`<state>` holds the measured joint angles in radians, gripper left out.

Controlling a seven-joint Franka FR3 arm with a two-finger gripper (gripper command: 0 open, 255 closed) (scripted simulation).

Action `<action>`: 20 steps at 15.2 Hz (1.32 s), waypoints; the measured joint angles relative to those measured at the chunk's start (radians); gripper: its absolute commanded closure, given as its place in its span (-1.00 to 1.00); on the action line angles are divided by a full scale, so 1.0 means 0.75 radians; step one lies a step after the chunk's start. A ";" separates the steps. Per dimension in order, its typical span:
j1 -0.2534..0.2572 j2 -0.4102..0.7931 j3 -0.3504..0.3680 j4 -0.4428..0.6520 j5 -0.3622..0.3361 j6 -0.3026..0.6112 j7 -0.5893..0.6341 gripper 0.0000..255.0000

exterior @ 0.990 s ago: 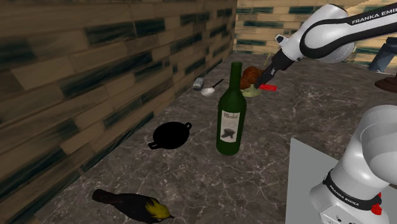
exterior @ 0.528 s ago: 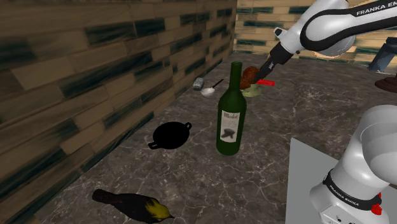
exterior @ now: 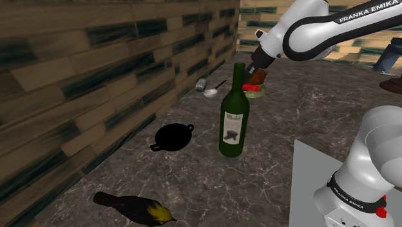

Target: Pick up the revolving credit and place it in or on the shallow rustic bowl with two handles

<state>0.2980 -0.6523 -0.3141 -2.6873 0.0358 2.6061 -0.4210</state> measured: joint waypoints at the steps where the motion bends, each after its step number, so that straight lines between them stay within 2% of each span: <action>1: 0.012 0.022 0.030 0.017 0.006 0.007 0.034 1.00; 7: 0.069 0.200 0.200 0.120 0.031 0.090 0.229 1.00; 12: 0.083 0.361 0.337 0.244 0.013 0.130 0.394 1.00; 20: 0.066 0.632 0.558 0.556 -0.127 0.118 0.717 1.00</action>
<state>0.3475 -0.1784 0.1045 -2.2706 -0.0593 2.6948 0.1167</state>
